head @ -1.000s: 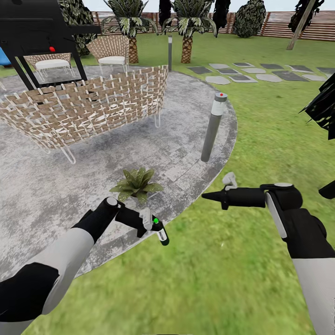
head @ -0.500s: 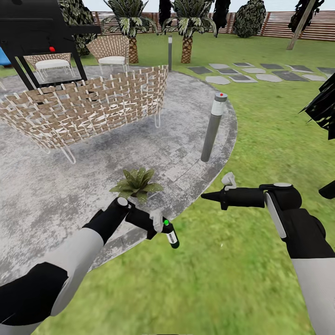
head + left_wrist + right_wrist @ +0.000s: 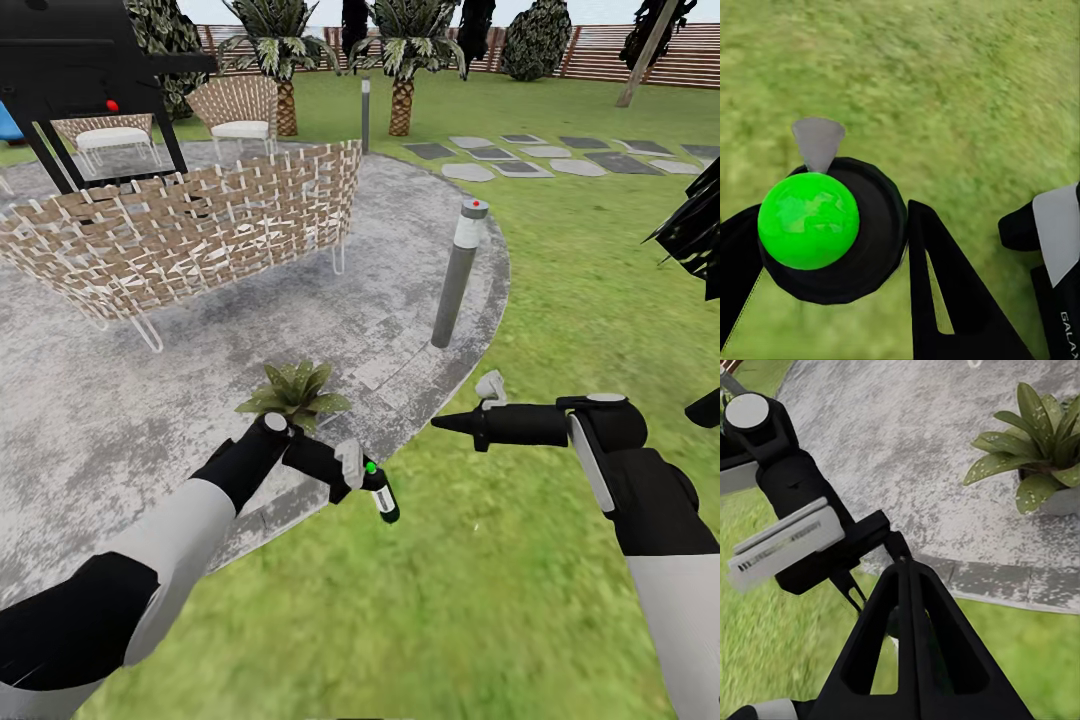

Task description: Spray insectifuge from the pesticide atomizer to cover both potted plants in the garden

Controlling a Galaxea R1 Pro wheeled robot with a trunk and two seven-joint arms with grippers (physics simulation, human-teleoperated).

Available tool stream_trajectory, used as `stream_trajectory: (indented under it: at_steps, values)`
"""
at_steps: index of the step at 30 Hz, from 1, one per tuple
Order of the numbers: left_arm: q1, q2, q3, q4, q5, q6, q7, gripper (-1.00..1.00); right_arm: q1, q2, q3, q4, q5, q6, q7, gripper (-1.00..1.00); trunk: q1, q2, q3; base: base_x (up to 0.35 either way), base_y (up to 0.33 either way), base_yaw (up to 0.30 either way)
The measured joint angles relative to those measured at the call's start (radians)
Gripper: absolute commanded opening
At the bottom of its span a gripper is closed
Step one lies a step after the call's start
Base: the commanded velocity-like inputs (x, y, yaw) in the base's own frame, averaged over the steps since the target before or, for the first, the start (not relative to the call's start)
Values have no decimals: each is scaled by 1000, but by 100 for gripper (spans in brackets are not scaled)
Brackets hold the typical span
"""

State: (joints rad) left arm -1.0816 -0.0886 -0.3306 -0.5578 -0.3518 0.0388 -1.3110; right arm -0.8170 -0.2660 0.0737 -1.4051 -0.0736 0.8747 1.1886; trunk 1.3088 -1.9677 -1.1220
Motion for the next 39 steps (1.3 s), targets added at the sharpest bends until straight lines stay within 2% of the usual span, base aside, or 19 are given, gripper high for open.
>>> stream_trajectory:
  at_steps: [2,5,8,15,19,24,36,39]
  values:
    - [-12,0,0,-1,0,0,-1,-100,0,0,7,0,0,-1,0,-100,0,0,0,0,0,0]
    - [-24,0,0,-1,0,0,-1,-100,0,0,43,0,0,-1,-1,-100,0,0,0,0,0,0]
    - [-38,-2,0,-8,0,1,-2,-100,0,0,53,0,0,-1,-1,-100,0,0,0,0,0,0]
    - [-42,-6,0,-86,1,45,-4,-100,0,0,55,0,0,-1,-1,-100,0,0,0,0,0,0]
    - [-42,-7,0,-88,1,46,-2,-100,0,0,55,0,0,-1,-1,-100,0,0,0,0,0,0]
    - [-42,-24,0,-88,1,46,1,-100,0,0,55,0,0,-1,-1,-100,0,0,0,0,0,0]
    - [-42,-28,0,-113,6,46,-2,-100,0,0,55,0,1,-1,-2,-100,0,0,0,0,0,0]
    - [-42,-36,0,-116,7,47,-2,-100,0,0,55,0,2,-1,-2,-100,0,0,0,0,0,0]
